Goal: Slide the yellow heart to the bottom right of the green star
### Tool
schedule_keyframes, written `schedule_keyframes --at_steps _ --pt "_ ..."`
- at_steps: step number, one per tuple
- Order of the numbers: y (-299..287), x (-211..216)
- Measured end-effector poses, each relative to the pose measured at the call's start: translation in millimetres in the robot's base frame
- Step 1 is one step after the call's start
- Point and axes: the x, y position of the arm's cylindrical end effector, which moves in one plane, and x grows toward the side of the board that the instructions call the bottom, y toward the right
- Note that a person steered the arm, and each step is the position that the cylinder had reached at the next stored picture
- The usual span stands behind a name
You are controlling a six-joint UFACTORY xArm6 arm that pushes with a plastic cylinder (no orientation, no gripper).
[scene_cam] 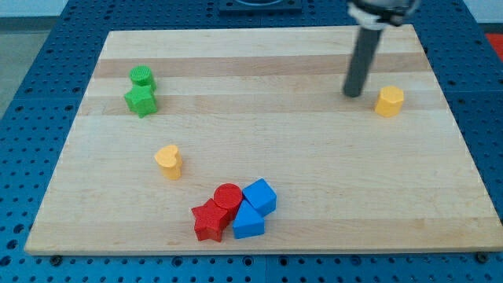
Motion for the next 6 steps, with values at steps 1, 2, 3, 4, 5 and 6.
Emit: schedule_keyframes --at_steps 1,2,3,4,5,6 --pt "-71.0 13.3" --pt "-142.7 30.0" --pt "-174.5 40.8" --pt "-222.9 70.2" --pt "-252.0 77.4" --pt "-279.6 75.9"
